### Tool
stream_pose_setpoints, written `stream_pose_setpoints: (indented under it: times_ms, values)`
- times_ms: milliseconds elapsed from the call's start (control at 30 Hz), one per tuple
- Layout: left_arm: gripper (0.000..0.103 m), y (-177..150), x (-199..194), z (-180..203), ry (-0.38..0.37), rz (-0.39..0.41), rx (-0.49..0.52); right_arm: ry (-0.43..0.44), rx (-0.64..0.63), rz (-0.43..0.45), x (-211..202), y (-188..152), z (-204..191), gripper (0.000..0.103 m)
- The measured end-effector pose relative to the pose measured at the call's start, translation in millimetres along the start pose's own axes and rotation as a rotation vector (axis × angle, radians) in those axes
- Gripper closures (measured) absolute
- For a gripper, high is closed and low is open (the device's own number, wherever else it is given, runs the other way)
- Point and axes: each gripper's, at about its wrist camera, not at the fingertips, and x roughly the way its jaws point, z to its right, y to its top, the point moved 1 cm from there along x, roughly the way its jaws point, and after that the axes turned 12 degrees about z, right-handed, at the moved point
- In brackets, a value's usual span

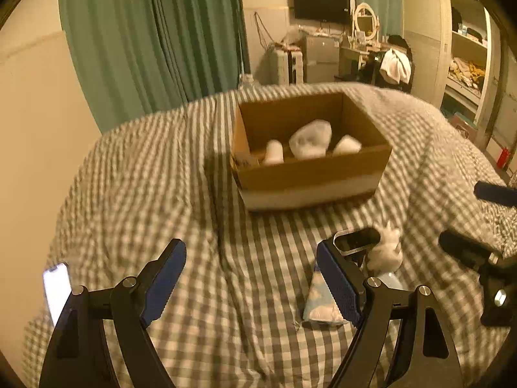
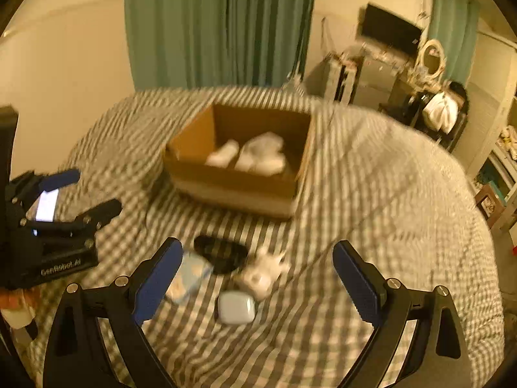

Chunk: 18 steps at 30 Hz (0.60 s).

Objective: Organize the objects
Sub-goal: 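Grasp the blue floral tissue pack with the left tool while the right tool grasps the earbuds case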

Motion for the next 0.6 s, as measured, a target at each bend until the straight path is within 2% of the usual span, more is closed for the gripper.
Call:
stream_pose_setpoints:
  times_ms: [167,300,467,533,600]
  values:
    - [0.017,-36,22,17,-0.062,-0.061,0.003,0.030,0.016,-0.100,34,-37,-1,0.008]
    - [0.017,-67,42,30,-0.098,-0.145,0.027,0.030,0.017,-0.182,53,-62,-2,0.009]
    - [0.017,-77,49,34,-0.128,-0.169,0.032,0.066,0.016,-0.277,76,-77,-8,0.023]
    - [0.017,-79,48,33,-0.138,-0.166,0.026,0.078,0.013,-0.330,88,-84,-10,0.032]
    - [0.017,-80,49,30,-0.134,-0.171,0.024,0.089,-0.005,-0.368,96,-88,-14,0.035]
